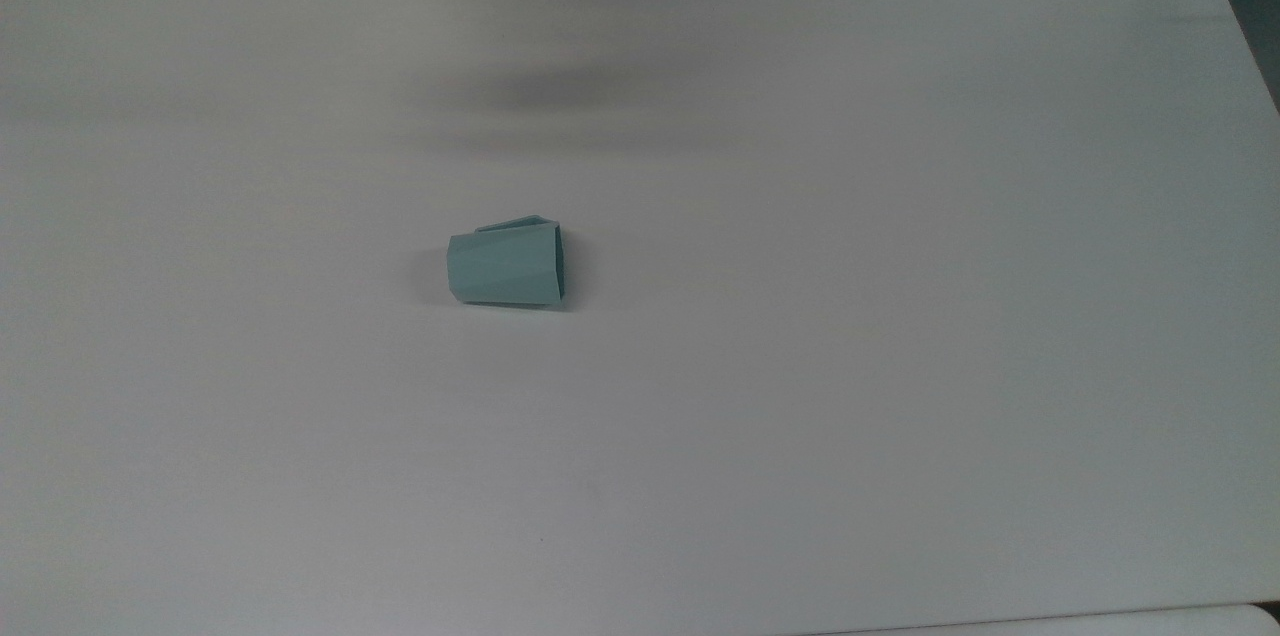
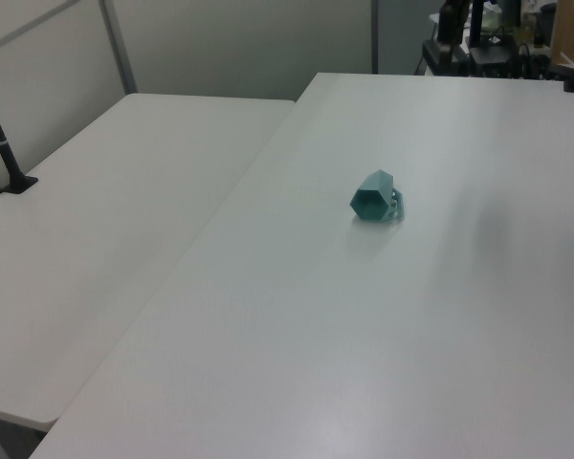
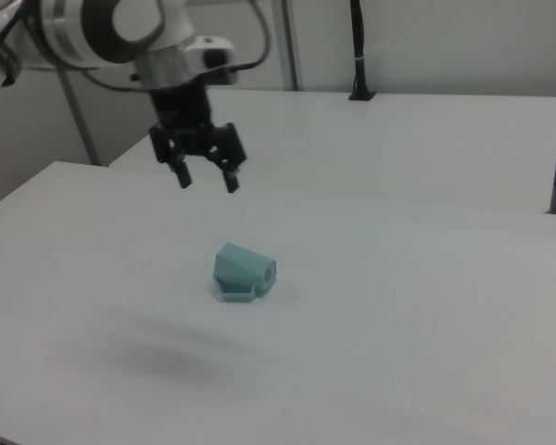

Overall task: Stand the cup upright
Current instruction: 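Move the open gripper down toward the teal cup lying on its side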

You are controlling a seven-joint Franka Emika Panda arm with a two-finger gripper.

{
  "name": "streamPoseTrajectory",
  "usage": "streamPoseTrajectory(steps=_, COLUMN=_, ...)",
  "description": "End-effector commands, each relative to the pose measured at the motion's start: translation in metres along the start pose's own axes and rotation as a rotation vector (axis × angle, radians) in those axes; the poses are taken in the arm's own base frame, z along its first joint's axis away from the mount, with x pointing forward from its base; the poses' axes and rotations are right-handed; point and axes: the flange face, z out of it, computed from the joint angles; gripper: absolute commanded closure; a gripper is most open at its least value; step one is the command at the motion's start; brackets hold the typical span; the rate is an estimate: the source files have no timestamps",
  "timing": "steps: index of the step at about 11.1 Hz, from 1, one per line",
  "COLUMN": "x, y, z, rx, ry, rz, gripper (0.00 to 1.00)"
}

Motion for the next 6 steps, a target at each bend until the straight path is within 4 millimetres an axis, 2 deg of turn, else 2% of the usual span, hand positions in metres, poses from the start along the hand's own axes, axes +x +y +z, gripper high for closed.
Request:
streamPoseTrajectory(steps=1, x=0.039, y=-0.108, z=0.038, rx=-0.245, ry=0.002, rz=-0.014, gripper=0.00)
streamPoseTrajectory(steps=3, x=0.060, y=-0.157, z=0.046, rx=-0.288, ry=0.116, rz=0.021, gripper=0.00)
streamPoseTrajectory(steps=4, x=0.069, y=-0.170, z=0.052, rx=-0.304, ry=0.166, rz=0.052, gripper=0.00)
streamPoseTrajectory(steps=5, x=0.073, y=-0.194, z=0.060, rx=-0.369, ry=0.198, rz=0.034, gripper=0.00)
streamPoseTrajectory(steps=6, x=0.073, y=-0.218, z=0.078, rx=-0.462, ry=0.222, rz=0.000, gripper=0.00)
